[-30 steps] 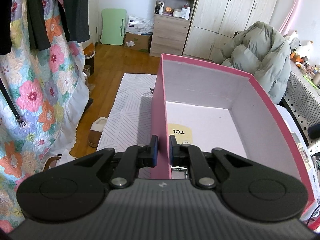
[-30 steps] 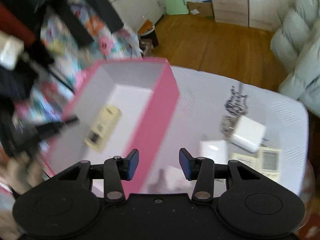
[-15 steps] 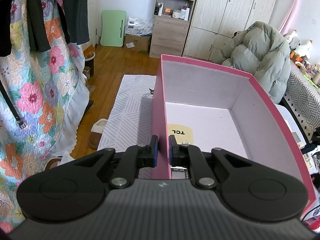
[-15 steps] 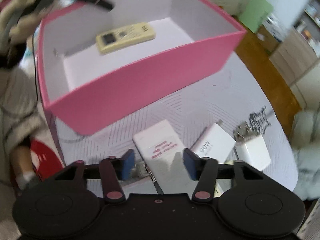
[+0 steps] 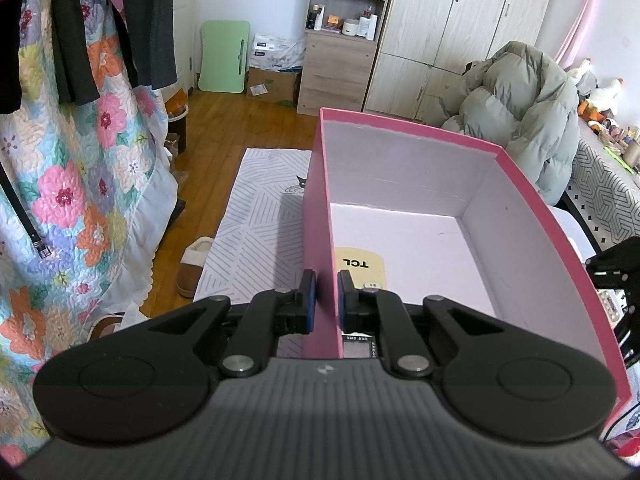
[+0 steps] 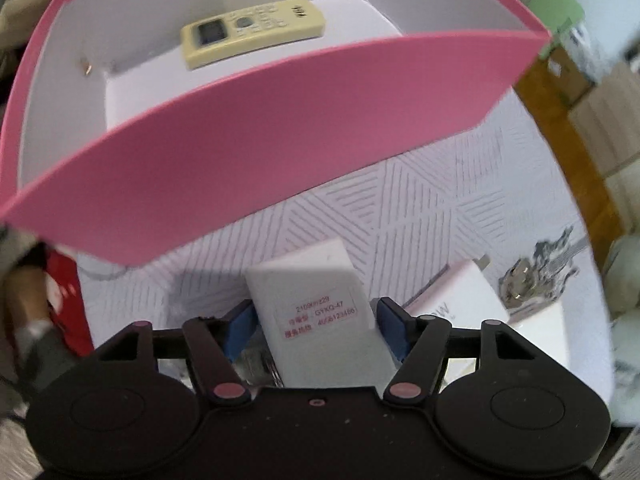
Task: Organize rigid objects
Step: 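Grasp the white remote with red print using the right tool, then carry the white remote into the pink box and release it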
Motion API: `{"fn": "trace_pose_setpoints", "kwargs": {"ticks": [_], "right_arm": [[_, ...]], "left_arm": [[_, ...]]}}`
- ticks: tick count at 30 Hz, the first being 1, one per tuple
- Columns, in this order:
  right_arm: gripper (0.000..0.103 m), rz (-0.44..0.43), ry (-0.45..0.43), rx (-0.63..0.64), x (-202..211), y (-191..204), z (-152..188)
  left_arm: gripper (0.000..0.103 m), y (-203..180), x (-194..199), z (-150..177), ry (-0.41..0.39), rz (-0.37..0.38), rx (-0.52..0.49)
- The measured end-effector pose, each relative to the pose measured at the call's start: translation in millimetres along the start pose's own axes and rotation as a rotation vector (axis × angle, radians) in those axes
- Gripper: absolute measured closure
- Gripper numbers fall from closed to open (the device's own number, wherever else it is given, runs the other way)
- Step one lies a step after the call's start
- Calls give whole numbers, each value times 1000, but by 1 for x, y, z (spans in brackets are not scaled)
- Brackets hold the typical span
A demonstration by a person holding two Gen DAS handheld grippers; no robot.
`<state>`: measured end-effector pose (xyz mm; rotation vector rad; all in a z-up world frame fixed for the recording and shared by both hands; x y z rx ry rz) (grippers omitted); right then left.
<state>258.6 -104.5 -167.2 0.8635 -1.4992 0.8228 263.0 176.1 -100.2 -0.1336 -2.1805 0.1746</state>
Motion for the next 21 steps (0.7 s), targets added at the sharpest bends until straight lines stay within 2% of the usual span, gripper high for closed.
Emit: {"fn": "trace_pose_setpoints", "kwargs": {"ticks": [3,11,17,21], "right_arm": [[37,16,-36,-70,7,-3,0],[41,149,-253,-221,72,-7,5],[42,216,-342,-347,92,-17,14],[42,227,-390,-417,106,-27,20]], "left_arm": [[93,0,1,-1,0,5,4],[93,0,1,-1,0,6,4],[93,0,1,-1,0,5,4],[93,0,1,-1,-1,3,3]]}}
Point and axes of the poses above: each gripper's, at about its wrist camera, not at the fingertips, and x roughly against the way its jaws point, y to its left, z to its underside, the point moved 7 cm from there along -x, roughly the way its jaws point, and after that the axes turned 11 degrees about y, right-handed, at the moved point
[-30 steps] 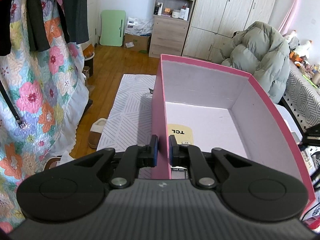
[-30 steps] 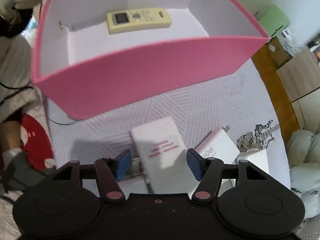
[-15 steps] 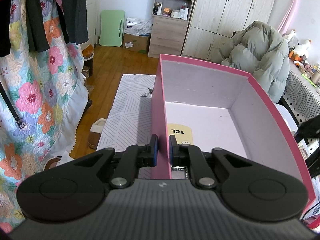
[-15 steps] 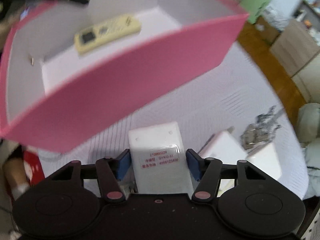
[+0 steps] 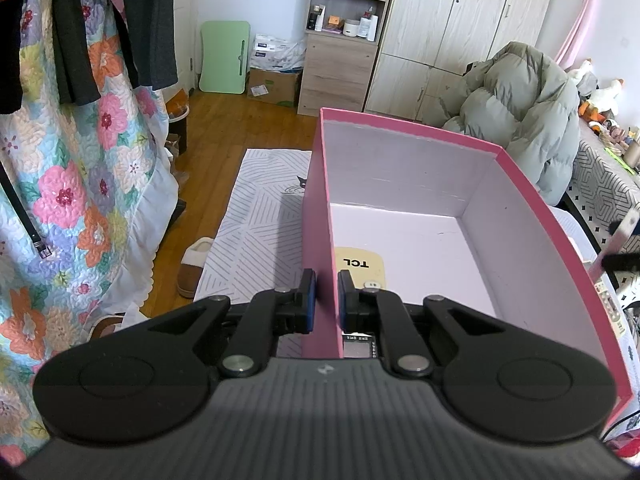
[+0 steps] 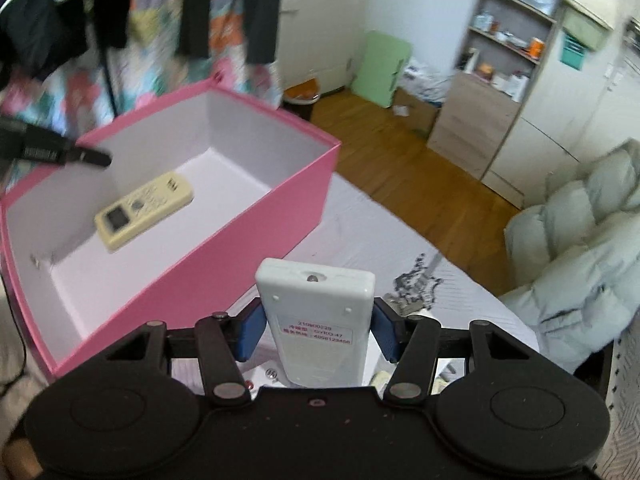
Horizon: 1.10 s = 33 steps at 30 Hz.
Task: Organize rigid objects
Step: 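Carry the white remote into the pink box and release it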
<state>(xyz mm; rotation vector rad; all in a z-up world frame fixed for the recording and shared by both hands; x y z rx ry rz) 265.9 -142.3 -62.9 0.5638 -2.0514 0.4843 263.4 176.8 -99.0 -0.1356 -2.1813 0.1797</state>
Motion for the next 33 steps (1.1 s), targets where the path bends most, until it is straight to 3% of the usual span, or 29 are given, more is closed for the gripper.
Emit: {"fn": "trace_pose_setpoints", "kwargs": {"ticks": [4,7,14,17,22,24,28,33], "right_arm": [[42,6,-68,-40,21,-6,-14],[42,-47,-146,-61,44,-2,-32],[42,-377,-321,-65,79,34,-57],[42,-435,-269,-44,65,57,-69],[42,-377,-95,70,6,94,-71],[42,-370,-66,91,-9,100,-69],[42,-416,-59,133,-22,117,-83],[42,-405,-58,188,-42,134,-99]], "left_arm": [[93,-1,0,0,0,0,-1],[93,-1,0,0,0,0,-1],[93,5,-1,1,-1,15,10],[93,5,-1,1,-2,16,12],[93,5,-2,1,-6,17,18],[93,6,-2,2,-8,20,18],[92,8,-3,1,-6,31,21],[91,12,-4,3,0,48,27]]}}
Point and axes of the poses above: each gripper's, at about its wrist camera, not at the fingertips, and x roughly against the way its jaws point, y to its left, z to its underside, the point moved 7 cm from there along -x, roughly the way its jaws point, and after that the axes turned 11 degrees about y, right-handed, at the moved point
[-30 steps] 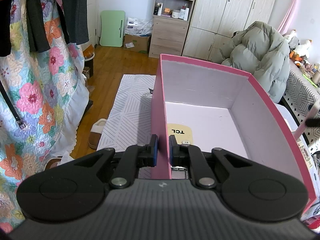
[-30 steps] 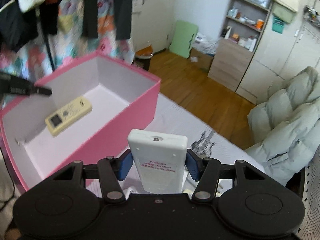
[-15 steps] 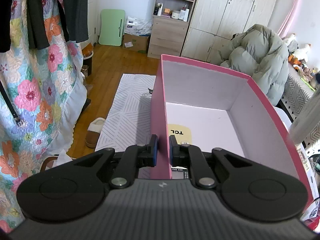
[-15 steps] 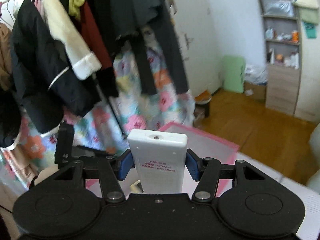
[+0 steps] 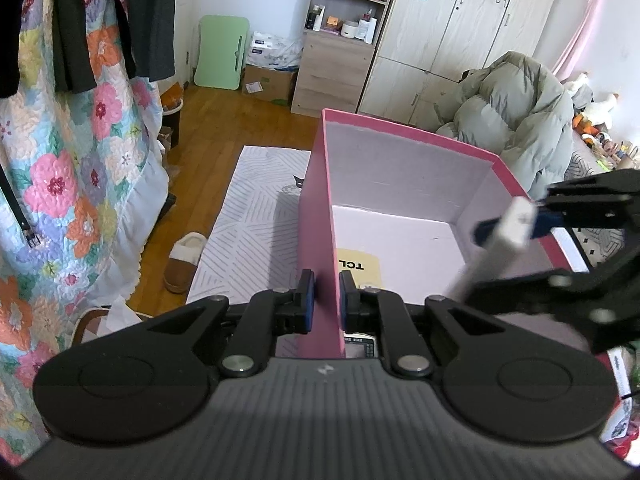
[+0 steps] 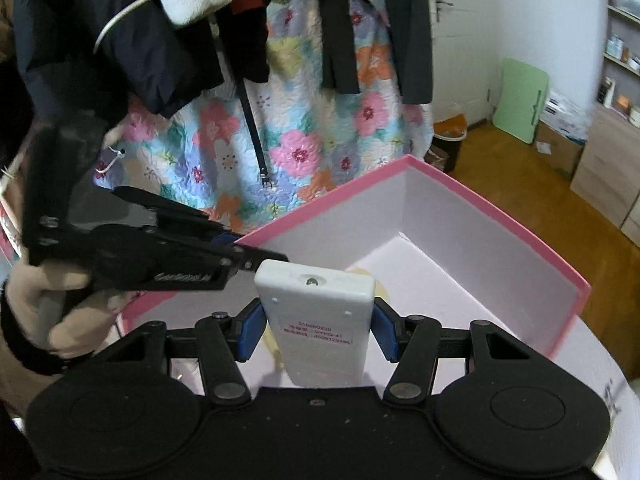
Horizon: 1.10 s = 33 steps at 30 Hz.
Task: Organize rigid objects
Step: 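Carry the white remote into the pink box and release it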
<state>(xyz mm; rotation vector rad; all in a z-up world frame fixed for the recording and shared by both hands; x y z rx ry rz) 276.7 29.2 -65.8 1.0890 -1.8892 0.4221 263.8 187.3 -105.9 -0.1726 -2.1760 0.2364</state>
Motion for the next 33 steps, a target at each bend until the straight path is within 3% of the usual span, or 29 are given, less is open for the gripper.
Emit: {"fn": "trace_pose_setpoints", "kwargs": {"ticks": [2,7,12,15,25,28,30,33], "right_arm": [[42,27,-11,8,-6,-3,3],[43,61,54,54,-13,0,24],[44,124,122,201,-8,20,43],[55,159,180,258,-11,25,50],[73,184,324,361,-27,15,48],[84,290,328,432,-32,11,47],[84,342,307,495,-31,14,45],[84,354,303,653,-28,28,52]], "left_arm": [[91,1,-1,0,1,8,0],[91,1,-2,0,0,8,-9],[91,1,-3,0,-1,8,-10],[91,1,-3,1,-1,6,-11],[91,0,-3,2,-2,6,-13],[91,-1,-3,2,-2,5,-13],[91,-1,-3,2,-1,6,-12],[90,-1,-4,3,-1,8,-10]]}}
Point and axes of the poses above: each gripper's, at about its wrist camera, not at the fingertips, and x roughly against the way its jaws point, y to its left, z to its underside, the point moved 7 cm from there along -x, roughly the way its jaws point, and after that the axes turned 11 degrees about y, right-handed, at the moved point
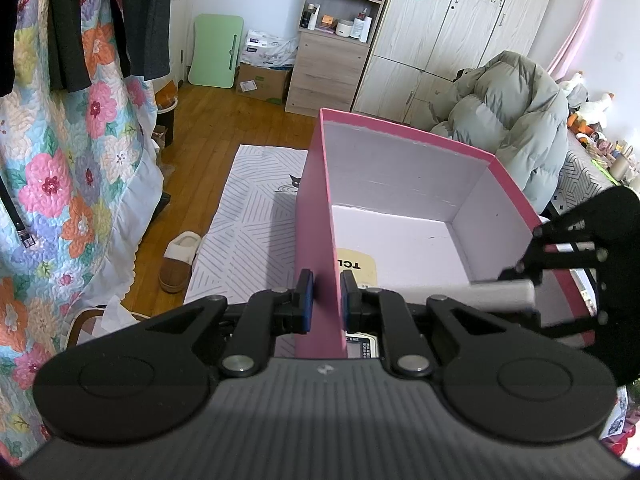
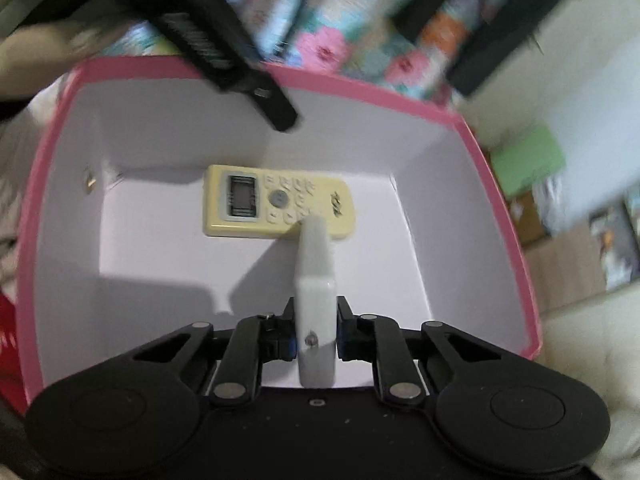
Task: Organize rigid objects
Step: 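Carry the white remote into the pink box and release it, then move the right tool back over the remaining remotes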
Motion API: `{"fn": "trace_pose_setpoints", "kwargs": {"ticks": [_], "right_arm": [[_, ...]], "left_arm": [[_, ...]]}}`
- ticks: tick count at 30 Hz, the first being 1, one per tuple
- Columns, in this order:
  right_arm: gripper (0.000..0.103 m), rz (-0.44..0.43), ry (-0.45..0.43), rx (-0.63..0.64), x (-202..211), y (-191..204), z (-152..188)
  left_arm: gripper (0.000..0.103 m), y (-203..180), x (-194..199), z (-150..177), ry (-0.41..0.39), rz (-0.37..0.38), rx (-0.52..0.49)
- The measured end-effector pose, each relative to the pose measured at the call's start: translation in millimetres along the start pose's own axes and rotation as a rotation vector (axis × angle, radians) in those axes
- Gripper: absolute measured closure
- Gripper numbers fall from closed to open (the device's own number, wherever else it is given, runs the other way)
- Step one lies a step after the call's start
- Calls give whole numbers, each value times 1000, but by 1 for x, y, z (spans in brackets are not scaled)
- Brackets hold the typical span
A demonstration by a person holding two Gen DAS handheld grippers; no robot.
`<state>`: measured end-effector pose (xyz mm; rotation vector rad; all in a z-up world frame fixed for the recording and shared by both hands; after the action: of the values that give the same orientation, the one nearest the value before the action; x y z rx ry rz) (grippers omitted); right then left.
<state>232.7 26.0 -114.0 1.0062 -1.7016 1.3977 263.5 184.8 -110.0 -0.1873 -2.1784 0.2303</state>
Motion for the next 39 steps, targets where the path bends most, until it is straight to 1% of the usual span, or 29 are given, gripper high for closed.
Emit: {"fn": "trace_pose_setpoints", "kwargs": {"ticks": [1,2,3,4,5,6,7,8,9,10,12,13,16,18,19,21,23,25,27,29,31,34,36,37,39], "right_arm": [[84,15,4,59,2,4,1],[83,12,9,96,5,8,3],[82,-19,12,107,8,10,5],[79,-72,11,101,11,11,7],[73,-131,15,93,14,11,9],[70,-170,14,81,17,9,11],[63,-210,7,48,20,7,11],[54,-252,17,2,21,2,11],[48,-301,33,-45,20,-1,12],[45,-355,47,-112,17,-8,12],[44,-415,51,-222,13,-18,11],[44,-463,53,-252,14,-21,11],[42,-565,67,-269,20,-27,8],[39,-580,65,-285,25,-32,7],[36,-594,66,-311,26,-33,9],[35,-646,75,-388,24,-37,5],[33,-652,119,-470,11,-37,0],[33,-628,185,-537,-5,-31,-6],[33,-551,239,-546,-20,-24,-14],[40,-475,281,-511,-31,-20,-19],[40,-418,290,-497,-40,-21,-24],[37,-423,320,-514,-53,-21,-27],[39,-415,312,-494,-55,-20,-26],[40,-417,302,-457,-53,-17,-25],[41,-419,283,-325,-44,-6,-23]], "left_arm": [[90,0,0,0,0,-2,-3],[90,0,0,0,0,-1,-2],[90,0,0,0,0,0,-2],[90,0,0,0,0,0,-3],[90,0,-1,0,1,1,-3],[90,-1,-1,1,0,1,-2],[90,-1,-1,1,0,0,-3],[90,0,-1,0,0,1,-3],[90,0,-1,0,0,1,-3],[90,0,0,0,0,0,-3],[90,-1,-1,0,-3,-3,-6],[90,-2,-1,1,-4,-4,-7],[90,-2,-2,2,-3,-3,-7],[90,-3,-2,2,-3,-2,-6],[90,-3,-2,2,-2,1,-6],[90,-4,-2,3,-1,7,-4],[90,-4,-3,3,-2,7,-5],[90,-4,-3,3,-1,6,-5],[90,-4,-3,3,-1,6,-6],[90,-2,-4,3,-1,6,-6],[90,-2,-4,3,0,7,-6],[90,-2,-3,3,1,7,-7],[90,-2,-4,3,1,7,-9],[90,-2,-3,3,0,8,-7],[90,-2,-3,3,-1,5,-12]]}}
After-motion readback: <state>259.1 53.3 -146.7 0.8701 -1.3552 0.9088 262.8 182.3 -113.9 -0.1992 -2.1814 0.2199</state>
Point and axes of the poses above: each gripper's, at about its wrist camera, not at the fingertips, and x roughly against the way its jaws point, y to its left, z to its underside, the point moved 7 cm from there along -x, roughly the way its jaws point, and after that the axes turned 11 degrees about y, right-handed, at the moved point
